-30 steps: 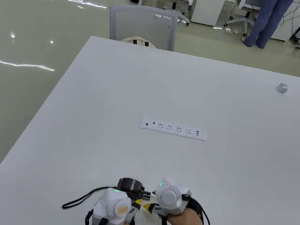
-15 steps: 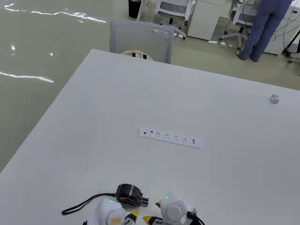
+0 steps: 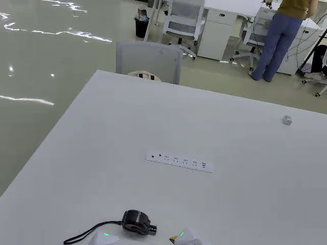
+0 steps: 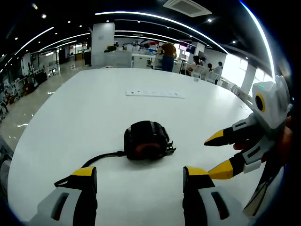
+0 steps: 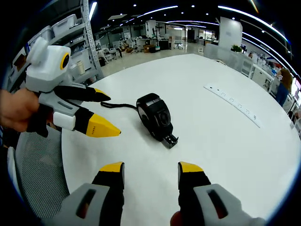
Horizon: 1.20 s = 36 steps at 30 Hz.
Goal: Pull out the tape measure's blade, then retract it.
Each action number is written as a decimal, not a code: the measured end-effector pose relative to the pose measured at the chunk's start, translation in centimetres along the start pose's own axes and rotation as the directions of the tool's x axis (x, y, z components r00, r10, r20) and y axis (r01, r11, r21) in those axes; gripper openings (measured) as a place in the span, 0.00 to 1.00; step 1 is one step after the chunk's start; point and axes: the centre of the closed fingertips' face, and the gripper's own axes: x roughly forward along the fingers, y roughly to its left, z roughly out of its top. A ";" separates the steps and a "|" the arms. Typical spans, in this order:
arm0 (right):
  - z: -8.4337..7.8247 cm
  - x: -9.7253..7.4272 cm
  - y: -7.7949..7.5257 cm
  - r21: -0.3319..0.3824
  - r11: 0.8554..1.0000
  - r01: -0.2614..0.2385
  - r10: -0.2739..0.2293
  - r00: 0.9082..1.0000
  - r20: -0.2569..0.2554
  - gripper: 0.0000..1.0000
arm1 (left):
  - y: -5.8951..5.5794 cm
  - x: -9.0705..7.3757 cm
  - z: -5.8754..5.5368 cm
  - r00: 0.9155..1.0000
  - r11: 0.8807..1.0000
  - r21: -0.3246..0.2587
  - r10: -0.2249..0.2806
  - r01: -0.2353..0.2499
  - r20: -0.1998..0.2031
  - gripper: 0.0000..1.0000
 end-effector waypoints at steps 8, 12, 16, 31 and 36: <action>-0.7 -1.5 0.9 0.039 0.999 0.025 -0.026 1.000 0.014 0.53 | 0.0 -1.4 -0.6 1.000 0.999 0.035 -0.028 0.028 -0.008 0.81; -0.8 -2.6 0.9 0.069 0.997 0.043 -0.045 0.999 0.027 0.58 | -0.2 -2.1 -1.2 0.998 0.998 0.029 -0.055 0.055 -0.019 0.85; -0.9 -3.7 0.8 0.098 0.993 0.058 -0.062 0.997 0.038 0.61 | -0.4 -2.8 -1.8 0.997 0.997 0.026 -0.072 0.073 -0.028 0.88; -2.5 -6.6 2.4 0.183 0.978 0.097 -0.104 0.994 0.029 0.74 | -0.8 -5.5 -2.1 0.993 0.992 0.044 -0.121 0.121 -0.016 0.99; -3.1 -7.3 3.0 0.201 0.974 0.109 -0.115 0.993 0.022 0.78 | -0.6 -6.7 -2.4 0.993 0.992 0.046 -0.120 0.120 -0.018 1.00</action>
